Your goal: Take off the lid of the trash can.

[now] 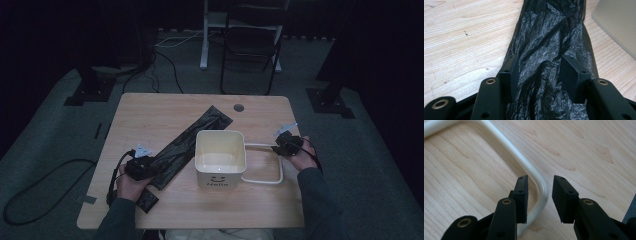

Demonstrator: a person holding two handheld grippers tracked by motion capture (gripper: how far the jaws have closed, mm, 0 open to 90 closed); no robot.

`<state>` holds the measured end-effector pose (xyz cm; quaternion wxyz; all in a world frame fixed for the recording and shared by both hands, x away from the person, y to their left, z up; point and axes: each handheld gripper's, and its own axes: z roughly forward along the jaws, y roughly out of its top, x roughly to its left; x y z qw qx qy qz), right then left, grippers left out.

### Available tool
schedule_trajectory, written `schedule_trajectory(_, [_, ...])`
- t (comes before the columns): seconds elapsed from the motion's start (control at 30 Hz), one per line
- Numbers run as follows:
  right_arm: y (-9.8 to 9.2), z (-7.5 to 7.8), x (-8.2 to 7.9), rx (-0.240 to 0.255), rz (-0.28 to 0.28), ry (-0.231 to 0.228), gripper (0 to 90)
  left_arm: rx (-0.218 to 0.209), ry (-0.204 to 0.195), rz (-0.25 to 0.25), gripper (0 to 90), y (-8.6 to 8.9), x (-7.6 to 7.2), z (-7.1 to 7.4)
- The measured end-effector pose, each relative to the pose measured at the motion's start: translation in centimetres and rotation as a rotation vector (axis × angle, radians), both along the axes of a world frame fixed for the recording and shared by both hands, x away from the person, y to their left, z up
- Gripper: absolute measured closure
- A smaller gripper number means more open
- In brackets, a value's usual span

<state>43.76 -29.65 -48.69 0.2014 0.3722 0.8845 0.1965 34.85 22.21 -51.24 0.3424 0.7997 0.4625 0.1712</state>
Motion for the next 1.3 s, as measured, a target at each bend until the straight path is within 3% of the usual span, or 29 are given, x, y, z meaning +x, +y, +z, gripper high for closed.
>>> schedule_trajectory(0.13, [0.1, 0.4, -0.3, 0.028, 0.008, -0.012, 61.9, -0.009, -0.005, -0.005, 50.5, 0.0, 0.0, 0.0])
schedule_trajectory(0.37, [0.9, 0.6, -1.0, 0.080, 0.040, 0.009, 53.8, -0.027, 0.006, -0.016, 51.7, 0.1, 0.0, 0.0])
schedule_trajectory(0.6, [2.2, 0.5, -2.3, 0.089, 0.084, 0.011, 47.4, -0.046, 0.018, -0.008, 51.9, 0.2, 0.1, -0.1])
schedule_trajectory(0.77, [2.9, 0.2, -3.3, 0.096, 0.085, 0.003, 44.1, -0.061, 0.021, -0.010, 53.1, 0.2, 0.1, 0.0])
schedule_trajectory(1.1, [4.0, -0.1, -4.7, 0.115, 0.089, -0.006, 43.0, -0.068, 0.029, -0.006, 54.3, 0.3, 0.2, -0.1])
schedule_trajectory(1.3, [4.7, -0.4, -5.5, 0.120, 0.105, -0.005, 47.8, -0.070, 0.031, -0.003, 54.3, 0.5, 0.3, -0.2])
